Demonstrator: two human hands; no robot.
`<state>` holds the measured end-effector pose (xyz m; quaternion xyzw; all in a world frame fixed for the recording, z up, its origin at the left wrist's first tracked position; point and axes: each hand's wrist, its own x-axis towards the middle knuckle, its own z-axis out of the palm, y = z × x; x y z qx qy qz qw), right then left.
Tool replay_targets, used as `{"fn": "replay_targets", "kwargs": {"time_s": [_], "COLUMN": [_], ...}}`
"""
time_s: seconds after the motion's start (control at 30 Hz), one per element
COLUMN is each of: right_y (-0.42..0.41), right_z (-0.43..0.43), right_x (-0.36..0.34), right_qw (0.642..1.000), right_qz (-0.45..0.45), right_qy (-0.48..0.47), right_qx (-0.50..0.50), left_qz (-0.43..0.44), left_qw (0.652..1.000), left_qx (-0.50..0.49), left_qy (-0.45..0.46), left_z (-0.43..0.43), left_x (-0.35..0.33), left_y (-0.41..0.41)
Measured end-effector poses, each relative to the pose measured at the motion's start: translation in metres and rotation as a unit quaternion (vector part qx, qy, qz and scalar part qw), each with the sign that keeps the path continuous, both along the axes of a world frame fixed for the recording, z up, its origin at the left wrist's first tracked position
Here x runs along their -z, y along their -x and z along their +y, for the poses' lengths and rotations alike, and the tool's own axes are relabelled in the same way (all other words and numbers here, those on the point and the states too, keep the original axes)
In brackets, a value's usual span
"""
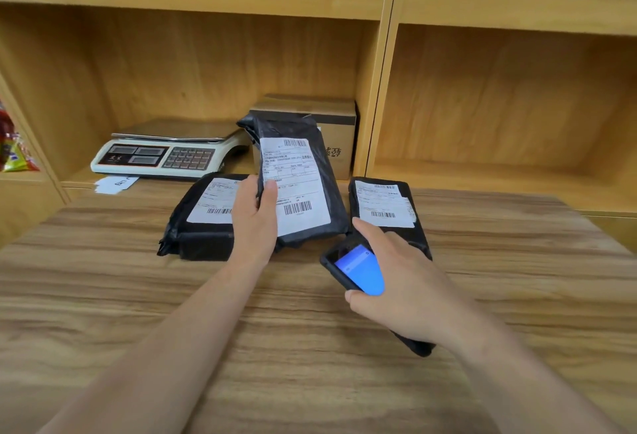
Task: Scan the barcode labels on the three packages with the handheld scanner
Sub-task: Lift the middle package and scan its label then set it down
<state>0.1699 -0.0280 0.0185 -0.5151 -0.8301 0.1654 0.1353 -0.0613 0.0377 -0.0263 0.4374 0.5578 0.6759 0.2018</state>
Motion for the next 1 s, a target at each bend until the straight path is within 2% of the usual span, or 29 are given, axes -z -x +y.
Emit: {"fn": "replay_targets", "kwargs": {"time_s": [0.33, 0.67, 0.83, 0.93, 1.0], "right_y": [-0.004, -0.003, -0.005, -0.006, -0.008], "right_z": [0.001, 0.004, 0.003, 0.005, 0.006], "right_x": [0.002, 0.002, 0.0, 0.001, 0.001], "right_qw": [0.999, 0.999, 0.997, 0.996, 0.995], "right_qz": [-0.028, 0.034, 0.068, 0.078, 0.085], "right_qy": [0.005, -0.02, -0.024, -0.031, -0.033], "right_qx": [0.015, 0.014, 0.022, 0.029, 0.029], "left_qz": [-0.02, -0.102, -0.086, -0.031, -0.032], "left_qw": [0.999, 0.99, 0.985, 0.984, 0.981], "left_qx": [0.027, 0.072, 0.074, 0.051, 0.055], "left_qy": [-0.006, 0.062, 0.128, 0.168, 0.182], "left_z": [0.005, 0.016, 0.018, 0.02, 0.022], "left_x": [-0.003, 0.001, -0.007, -0.008, -0.007], "left_y": [0.002, 0.017, 0.023, 0.021, 0.019]}}
